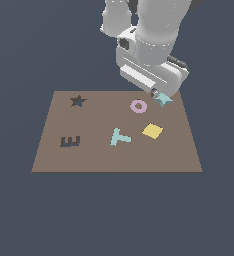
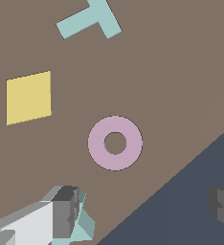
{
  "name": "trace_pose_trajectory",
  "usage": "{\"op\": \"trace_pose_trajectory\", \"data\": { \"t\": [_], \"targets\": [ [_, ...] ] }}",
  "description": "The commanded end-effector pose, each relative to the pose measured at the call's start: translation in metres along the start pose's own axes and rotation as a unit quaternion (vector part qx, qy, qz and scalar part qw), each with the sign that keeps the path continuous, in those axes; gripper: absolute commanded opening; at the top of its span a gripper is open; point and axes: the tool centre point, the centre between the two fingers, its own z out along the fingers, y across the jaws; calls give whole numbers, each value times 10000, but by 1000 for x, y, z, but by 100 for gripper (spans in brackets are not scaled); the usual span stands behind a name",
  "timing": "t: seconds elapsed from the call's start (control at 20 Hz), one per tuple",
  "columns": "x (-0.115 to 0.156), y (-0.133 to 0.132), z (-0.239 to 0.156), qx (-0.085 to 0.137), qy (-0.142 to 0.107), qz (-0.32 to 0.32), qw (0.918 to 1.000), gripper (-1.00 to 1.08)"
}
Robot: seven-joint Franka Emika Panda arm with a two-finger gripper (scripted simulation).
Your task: Insert a designated object into the corresponding slot on a board.
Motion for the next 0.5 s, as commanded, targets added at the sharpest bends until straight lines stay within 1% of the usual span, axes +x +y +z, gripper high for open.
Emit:
{"op": "trace_pose_trajectory", "data": {
  "t": [0.0,0.45],
  "targets": [
    [-12,-9,7,19,9,333,9994,100],
    [-40,-39,25,70,33,1236,9923,100]
  ]
}}
